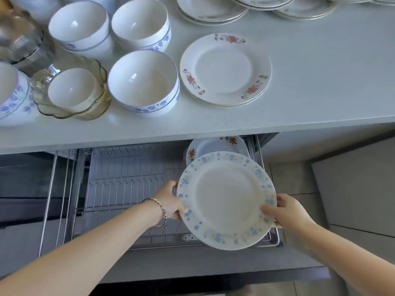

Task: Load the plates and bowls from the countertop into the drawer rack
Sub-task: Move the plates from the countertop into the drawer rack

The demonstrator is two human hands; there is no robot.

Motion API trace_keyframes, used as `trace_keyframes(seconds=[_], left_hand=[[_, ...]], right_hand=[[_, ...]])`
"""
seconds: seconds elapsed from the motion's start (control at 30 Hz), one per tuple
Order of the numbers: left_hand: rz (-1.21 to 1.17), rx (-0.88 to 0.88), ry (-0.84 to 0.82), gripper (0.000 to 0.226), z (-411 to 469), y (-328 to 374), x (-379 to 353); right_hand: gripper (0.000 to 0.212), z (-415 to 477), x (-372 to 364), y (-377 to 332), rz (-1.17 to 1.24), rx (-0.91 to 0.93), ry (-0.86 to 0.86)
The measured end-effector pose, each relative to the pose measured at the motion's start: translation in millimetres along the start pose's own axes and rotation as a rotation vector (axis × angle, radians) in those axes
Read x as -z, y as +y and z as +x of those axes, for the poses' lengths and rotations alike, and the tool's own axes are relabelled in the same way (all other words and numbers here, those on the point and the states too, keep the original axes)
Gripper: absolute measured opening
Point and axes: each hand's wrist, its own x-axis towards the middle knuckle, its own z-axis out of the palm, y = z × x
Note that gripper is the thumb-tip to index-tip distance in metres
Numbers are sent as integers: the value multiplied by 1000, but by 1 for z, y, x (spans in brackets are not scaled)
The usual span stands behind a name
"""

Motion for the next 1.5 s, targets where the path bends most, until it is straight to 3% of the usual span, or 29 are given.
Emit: trace_keyframes(seconds=[0.3, 0.53, 0.7, 0.97, 1.13, 1.27, 1.4, 1.5], left_hand=[[128, 11, 230, 56, 118, -5, -2], [140, -27, 286, 48, 167, 10, -5], [156, -64, 336, 49, 188, 18, -8], [245, -95, 438, 43, 193, 15, -19], [249, -125, 434, 48, 192, 13, -23], [81, -139, 425, 46, 191, 10, -28], [-491, 194, 240, 28, 186, 9, -43], [-515, 216, 224, 43, 191, 11, -46]], right_hand=[[11, 116, -56, 12, -130, -4, 122], [17, 171, -67, 0, -90, -17, 250], [38, 187, -71, -7, -162, -7, 290], [51, 176, -75, -8, -230, 31, 284], [39, 177, -72, 4, -200, 2, 240], [45, 174, -72, 10, -110, -41, 205], [27, 177, -78, 10, -97, -110, 244], [28, 181, -80, 7, -102, -97, 285]])
